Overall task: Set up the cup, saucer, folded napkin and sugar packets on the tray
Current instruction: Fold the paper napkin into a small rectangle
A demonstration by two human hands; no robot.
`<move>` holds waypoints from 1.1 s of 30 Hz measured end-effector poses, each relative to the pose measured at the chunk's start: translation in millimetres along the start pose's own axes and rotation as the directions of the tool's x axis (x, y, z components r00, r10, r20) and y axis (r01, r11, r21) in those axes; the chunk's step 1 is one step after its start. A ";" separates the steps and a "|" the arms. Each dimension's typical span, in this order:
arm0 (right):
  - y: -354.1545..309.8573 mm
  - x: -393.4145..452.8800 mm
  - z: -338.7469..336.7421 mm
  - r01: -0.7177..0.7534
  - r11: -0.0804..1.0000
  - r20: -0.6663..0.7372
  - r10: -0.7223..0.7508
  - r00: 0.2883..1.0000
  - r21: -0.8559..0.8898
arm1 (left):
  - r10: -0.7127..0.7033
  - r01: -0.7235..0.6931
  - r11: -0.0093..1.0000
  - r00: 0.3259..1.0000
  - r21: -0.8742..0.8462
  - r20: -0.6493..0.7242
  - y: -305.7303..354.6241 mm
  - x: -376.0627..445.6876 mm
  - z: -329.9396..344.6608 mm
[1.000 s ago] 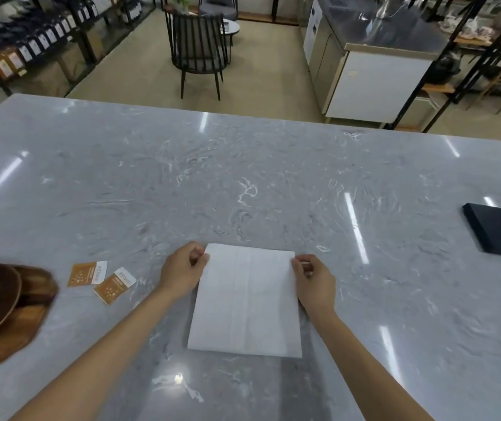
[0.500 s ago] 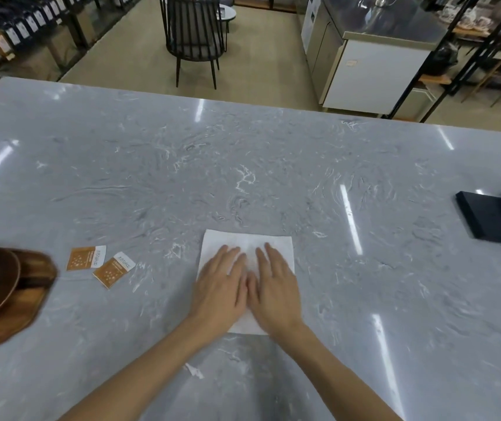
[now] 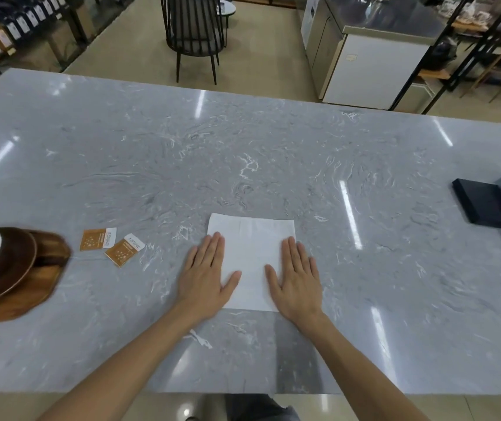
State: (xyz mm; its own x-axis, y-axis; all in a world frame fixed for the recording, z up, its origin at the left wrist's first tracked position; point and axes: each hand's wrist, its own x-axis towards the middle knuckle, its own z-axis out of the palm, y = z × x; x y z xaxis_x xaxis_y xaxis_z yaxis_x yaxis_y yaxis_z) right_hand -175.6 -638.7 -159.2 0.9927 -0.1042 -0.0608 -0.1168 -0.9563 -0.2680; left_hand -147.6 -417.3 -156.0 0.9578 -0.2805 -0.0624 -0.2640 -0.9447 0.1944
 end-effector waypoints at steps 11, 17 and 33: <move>-9.9 44.4 -13.1 -0.018 0.999 -0.014 0.018 1.000 -0.028 | 0.268 -0.269 0.963 0.962 0.010 0.048 10.5 72.0 -20.0; 2.6 53.7 -3.7 -0.029 0.999 0.002 0.030 1.000 -0.033 | 0.168 -0.168 0.985 0.986 0.036 0.008 -12.9 85.8 -7.8; 2.0 34.4 -15.3 0.077 0.995 0.027 -0.076 0.997 -0.061 | -0.047 0.047 0.999 0.999 -0.004 -0.001 -3.0 50.3 -3.8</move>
State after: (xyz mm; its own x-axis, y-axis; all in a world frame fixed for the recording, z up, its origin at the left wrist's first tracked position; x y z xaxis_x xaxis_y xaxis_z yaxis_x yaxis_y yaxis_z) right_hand -141.2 -648.4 -147.1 0.9975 -0.0242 -0.0664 -0.0378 -0.9764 -0.2127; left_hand -98.2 -427.9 -156.0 0.9692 -0.2357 -0.0707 -0.2183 -0.9561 0.1956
